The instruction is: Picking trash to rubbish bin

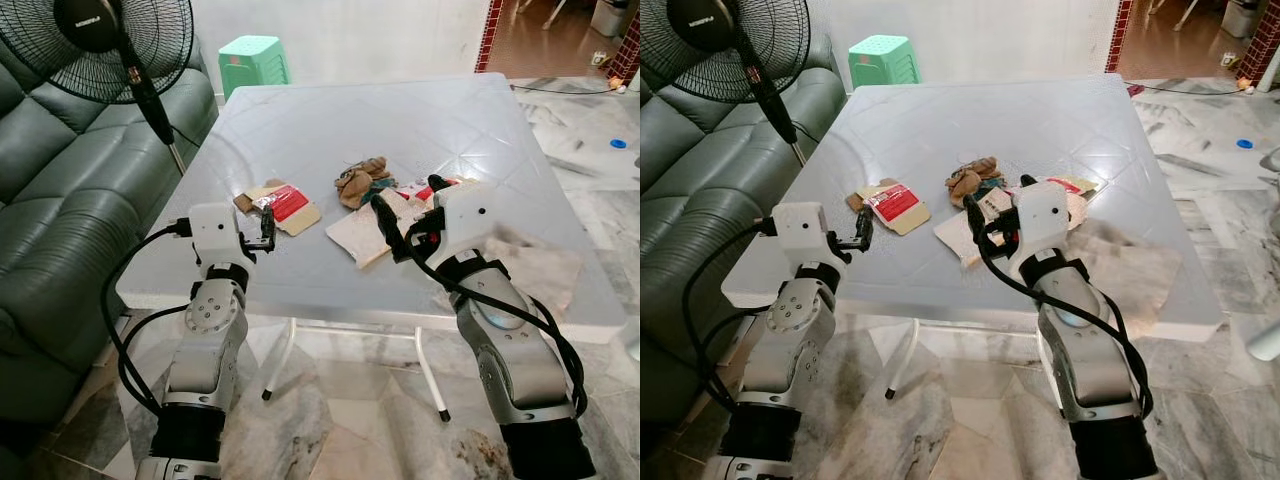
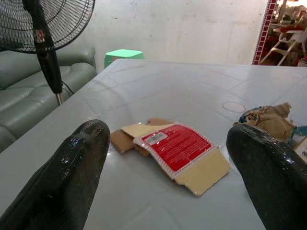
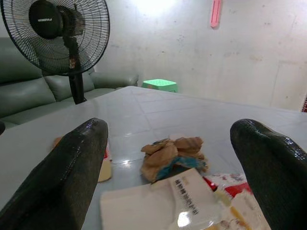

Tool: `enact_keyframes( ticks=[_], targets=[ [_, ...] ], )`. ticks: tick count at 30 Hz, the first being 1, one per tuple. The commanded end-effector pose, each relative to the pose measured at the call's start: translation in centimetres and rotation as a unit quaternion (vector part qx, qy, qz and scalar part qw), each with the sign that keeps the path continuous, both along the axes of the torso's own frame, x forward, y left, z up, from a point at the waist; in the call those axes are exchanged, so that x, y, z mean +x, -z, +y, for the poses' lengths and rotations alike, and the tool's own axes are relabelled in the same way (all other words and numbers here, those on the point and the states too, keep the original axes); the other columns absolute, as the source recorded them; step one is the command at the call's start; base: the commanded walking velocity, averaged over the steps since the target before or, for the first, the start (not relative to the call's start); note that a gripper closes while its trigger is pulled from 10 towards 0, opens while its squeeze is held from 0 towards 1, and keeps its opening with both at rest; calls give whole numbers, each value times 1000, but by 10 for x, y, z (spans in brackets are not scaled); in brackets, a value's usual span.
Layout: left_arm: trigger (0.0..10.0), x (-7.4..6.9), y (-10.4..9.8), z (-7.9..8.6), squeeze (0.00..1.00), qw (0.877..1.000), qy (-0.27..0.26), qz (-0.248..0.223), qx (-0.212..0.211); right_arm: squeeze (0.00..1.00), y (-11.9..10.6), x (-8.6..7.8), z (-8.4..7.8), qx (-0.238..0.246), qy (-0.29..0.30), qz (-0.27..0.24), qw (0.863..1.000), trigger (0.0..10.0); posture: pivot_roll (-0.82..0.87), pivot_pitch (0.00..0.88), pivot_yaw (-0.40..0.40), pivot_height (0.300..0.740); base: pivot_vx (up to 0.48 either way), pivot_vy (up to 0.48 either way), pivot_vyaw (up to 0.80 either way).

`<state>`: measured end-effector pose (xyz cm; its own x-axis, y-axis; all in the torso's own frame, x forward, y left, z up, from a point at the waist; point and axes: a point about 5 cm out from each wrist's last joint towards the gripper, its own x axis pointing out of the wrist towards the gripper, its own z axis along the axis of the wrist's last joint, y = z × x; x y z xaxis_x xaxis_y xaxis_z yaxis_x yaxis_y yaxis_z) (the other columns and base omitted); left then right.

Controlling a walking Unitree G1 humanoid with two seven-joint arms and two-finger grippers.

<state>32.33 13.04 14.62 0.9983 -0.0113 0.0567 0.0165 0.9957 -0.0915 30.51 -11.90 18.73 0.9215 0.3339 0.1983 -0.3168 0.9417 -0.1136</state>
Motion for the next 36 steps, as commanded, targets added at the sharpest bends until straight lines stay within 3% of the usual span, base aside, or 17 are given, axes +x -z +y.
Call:
enact_keyframes(
  ticks=[1, 16, 21, 28, 36],
  targets=[
    [10000, 1, -3, 3, 0, 1000, -5, -2, -1, 0, -5, 1, 3, 0, -6, -12, 1000, 10000, -40, 10, 82, 740, 442, 0, 0],
    [10000, -1, 0, 2, 0, 1000, -10, 8, -10, 0, -5, 0, 5, -4, -12, -14, 1000, 10000, -41, 18, 77, 740, 433, 0, 0],
    [10000, -4, 1, 3, 0, 1000, -19, 9, -10, 0, -4, -1, 6, -6, -19, -11, 1000, 10000, -42, 20, 72, 740, 0, 0, 0],
    [10000, -11, 16, 21, 0, 996, -79, 50, 0, 0, 1, -10, 14, -24, -92, 19, 995, 10000, -45, 18, 71, 740, 0, 0, 0],
    [10000, -20, 36, 37, 0, 988, -113, 103, 2, 0, 7, -15, 12, -23, -94, 34, 995, 10000, -43, 24, 62, 740, 0, 0, 0]
  ],
)
